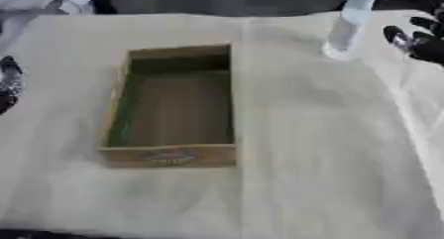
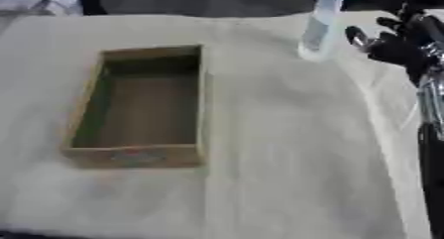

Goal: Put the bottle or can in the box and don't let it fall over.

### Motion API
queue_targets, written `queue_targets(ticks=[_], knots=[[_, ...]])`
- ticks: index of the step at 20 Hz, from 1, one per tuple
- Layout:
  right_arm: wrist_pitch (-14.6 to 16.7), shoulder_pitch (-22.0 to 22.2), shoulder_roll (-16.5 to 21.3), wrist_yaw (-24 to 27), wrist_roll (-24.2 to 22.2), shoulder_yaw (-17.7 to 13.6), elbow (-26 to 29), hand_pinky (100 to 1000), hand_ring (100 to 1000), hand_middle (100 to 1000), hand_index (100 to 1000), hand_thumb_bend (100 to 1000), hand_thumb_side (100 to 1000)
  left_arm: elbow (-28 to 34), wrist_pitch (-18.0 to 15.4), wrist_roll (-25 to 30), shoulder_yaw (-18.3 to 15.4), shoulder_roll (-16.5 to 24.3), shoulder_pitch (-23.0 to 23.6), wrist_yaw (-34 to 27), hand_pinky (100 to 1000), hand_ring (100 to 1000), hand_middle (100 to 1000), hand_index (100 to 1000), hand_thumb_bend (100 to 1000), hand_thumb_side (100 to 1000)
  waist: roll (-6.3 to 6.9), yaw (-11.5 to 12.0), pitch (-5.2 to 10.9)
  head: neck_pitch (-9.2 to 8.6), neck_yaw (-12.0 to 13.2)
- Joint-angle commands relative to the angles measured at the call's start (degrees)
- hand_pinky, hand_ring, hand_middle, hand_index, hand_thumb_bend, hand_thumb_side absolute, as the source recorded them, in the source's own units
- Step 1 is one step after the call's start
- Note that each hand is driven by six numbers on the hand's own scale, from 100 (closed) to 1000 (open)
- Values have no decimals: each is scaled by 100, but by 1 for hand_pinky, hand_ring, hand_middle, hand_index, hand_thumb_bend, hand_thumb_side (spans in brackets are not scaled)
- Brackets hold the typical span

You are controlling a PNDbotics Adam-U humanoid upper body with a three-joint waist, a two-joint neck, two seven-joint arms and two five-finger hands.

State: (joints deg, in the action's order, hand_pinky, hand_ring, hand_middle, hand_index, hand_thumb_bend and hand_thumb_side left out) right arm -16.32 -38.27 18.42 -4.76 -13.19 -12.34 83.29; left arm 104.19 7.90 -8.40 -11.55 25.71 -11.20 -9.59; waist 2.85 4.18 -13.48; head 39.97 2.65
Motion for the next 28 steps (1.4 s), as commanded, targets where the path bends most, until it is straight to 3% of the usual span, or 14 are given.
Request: queue_targets(ticks=[1, 9, 15, 22, 28], knots=[[-9, -77, 101, 30, -1, -40, 57, 1000, 1000, 1000, 1000, 327, 100, 95, -4, -26, -81, 185, -37, -10, 1000, 1000, 854, 864, 100, 100, -4, 3, 81, 42, 22], [-11, -70, 84, -31, -21, -39, 21, 1000, 1000, 1000, 1000, 323, 100, 96, 0, -27, -79, 181, -42, -13, 1000, 1000, 853, 864, 100, 100, -2, 19, 72, -57, -13], [-28, -76, 1, -74, -23, -33, -82, 1000, 1000, 1000, 1000, 310, 100, 99, 0, -32, -81, 170, -48, -12, 1000, 1000, 853, 864, 100, 100, 10, 40, 48, -228, -97], [-28, -178, -140, -225, 70, -46, -220, 1000, 1000, 1000, 1000, 305, 100, 121, 0, -35, -89, 141, -63, 1, 1000, 1000, 853, 862, 100, 100, 64, 84, -69, -452, -236], [16, -345, -237, -384, 86, -40, -445, 1000, 1000, 1000, 1000, 301, 100, 135, 3, -23, -78, 116, -94, 15, 1000, 1000, 852, 862, 100, 100, 81, 110, -173, -500, -270]])
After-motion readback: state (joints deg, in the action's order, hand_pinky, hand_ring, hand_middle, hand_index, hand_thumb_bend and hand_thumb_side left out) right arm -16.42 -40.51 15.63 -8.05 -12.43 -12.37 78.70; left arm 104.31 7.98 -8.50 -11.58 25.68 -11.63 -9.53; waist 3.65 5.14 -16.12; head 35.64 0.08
